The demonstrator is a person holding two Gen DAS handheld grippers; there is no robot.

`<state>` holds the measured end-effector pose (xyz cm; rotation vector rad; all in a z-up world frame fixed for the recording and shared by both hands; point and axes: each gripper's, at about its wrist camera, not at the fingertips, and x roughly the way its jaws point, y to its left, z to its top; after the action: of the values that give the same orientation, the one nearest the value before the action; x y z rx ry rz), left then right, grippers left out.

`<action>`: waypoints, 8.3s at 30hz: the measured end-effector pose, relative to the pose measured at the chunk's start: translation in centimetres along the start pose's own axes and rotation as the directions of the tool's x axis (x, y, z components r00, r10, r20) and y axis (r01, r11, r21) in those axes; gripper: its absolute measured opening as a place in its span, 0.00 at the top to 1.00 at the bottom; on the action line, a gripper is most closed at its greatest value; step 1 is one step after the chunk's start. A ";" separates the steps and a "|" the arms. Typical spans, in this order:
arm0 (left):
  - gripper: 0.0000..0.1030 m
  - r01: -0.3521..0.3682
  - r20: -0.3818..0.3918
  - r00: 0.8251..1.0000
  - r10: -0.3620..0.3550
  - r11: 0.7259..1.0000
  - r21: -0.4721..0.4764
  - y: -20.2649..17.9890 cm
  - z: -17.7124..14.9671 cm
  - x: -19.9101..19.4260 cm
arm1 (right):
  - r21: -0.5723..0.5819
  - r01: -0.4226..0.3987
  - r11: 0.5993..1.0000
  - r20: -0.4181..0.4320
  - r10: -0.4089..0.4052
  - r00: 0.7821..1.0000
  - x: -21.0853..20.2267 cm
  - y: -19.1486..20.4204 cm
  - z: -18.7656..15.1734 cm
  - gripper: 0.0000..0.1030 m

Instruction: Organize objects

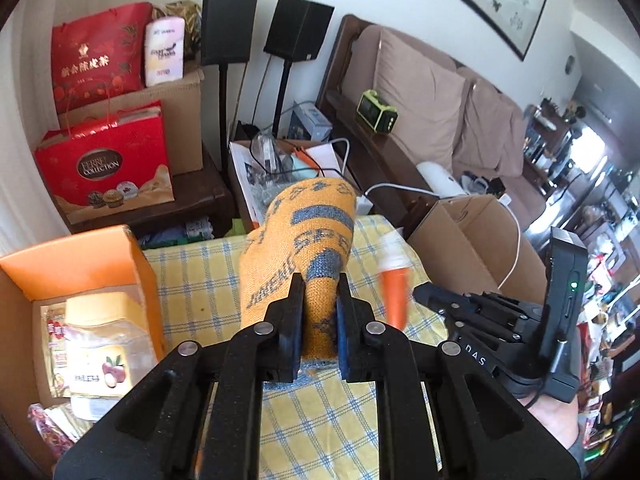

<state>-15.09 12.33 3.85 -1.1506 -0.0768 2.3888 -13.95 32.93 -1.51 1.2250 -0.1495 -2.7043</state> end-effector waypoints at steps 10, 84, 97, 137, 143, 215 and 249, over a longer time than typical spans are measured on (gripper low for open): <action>0.88 -0.029 0.017 0.999 0.030 1.000 -0.009 1.9 -0.3 -2.5 | -0.012 -0.005 1.000 -0.060 0.004 0.998 1.0 2.2 0.5 0.93; 0.88 -0.244 0.166 0.946 0.279 0.948 -0.205 15.2 -2.1 -15.3 | -0.264 -0.167 0.950 0.017 0.177 0.984 -3.8 20.5 2.7 0.61; 0.88 -0.407 0.068 0.898 0.436 0.878 -0.251 22.2 -5.2 -12.7 | -0.306 -0.276 0.911 -0.078 0.265 0.961 -1.4 26.3 0.4 0.60; 0.00 -0.340 0.028 0.928 0.373 0.872 -0.354 25.1 -11.4 -14.5 | -0.244 -0.466 0.850 -0.257 0.407 0.877 3.5 33.4 -5.0 0.60; 0.00 -0.360 0.026 0.919 0.394 0.863 -0.354 25.6 -12.0 -15.8 | -0.264 -0.486 0.833 -0.282 0.415 0.865 4.5 36.4 -6.2 0.60; 0.00 -0.399 0.033 0.910 0.413 0.895 -0.200 8.1 -20.3 -13.7 | -0.150 -0.079 0.986 0.117 0.097 0.988 -11.1 14.7 -11.5 0.00; 0.00 -0.488 0.026 0.864 0.502 0.850 -0.198 7.9 -21.2 -14.1 | -0.141 -0.069 0.988 0.116 0.085 0.990 -11.0 14.5 -12.6 0.00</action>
<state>5.04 -4.15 -1.63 -1.2847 -0.0286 2.9376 4.29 20.59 0.62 0.9962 -0.0260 -2.6726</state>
